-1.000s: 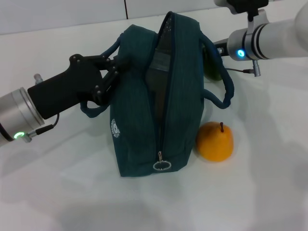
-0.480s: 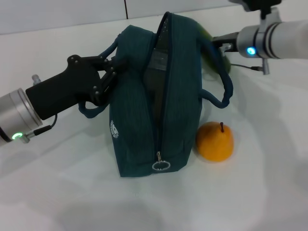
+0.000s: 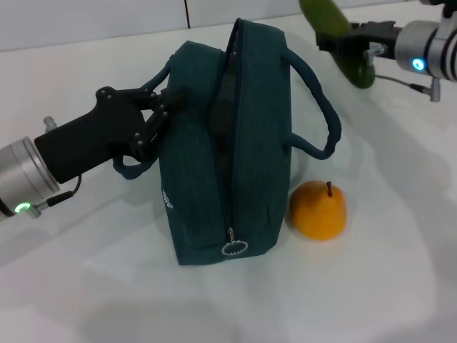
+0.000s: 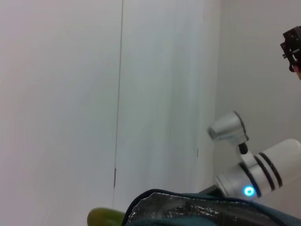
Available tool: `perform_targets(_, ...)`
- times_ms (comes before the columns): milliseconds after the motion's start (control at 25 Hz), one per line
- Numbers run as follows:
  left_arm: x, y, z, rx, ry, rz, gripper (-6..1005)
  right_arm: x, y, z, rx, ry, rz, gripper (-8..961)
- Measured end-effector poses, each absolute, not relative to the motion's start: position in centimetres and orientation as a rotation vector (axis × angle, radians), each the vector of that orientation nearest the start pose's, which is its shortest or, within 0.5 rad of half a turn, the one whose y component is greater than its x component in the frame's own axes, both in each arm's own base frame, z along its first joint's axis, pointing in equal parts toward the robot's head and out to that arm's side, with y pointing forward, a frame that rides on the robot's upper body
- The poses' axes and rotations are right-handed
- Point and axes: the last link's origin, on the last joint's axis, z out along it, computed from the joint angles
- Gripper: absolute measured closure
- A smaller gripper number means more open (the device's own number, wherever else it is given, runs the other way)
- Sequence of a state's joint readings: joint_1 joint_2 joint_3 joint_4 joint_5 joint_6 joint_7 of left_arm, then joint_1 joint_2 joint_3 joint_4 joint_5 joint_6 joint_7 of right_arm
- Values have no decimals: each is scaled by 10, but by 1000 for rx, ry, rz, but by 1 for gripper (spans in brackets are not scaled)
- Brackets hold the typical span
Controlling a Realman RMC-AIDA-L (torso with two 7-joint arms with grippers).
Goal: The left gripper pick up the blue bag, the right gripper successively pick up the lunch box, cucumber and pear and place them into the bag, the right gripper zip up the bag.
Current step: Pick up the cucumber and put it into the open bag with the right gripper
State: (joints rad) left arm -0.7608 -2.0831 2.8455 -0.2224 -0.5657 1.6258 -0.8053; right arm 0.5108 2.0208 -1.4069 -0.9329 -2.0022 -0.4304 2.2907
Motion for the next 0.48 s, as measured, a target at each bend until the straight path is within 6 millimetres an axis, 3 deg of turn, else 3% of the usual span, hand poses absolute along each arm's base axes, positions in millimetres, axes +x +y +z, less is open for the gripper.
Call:
perform_targets(200,-221,341,-37,-2521,-284,-1104,953,236,435,33,-1947,866,403,304)
perform_targets(480,-226,339,-34,-2502,-297,-1099,953,212,437,47,-1942,805,488,300)
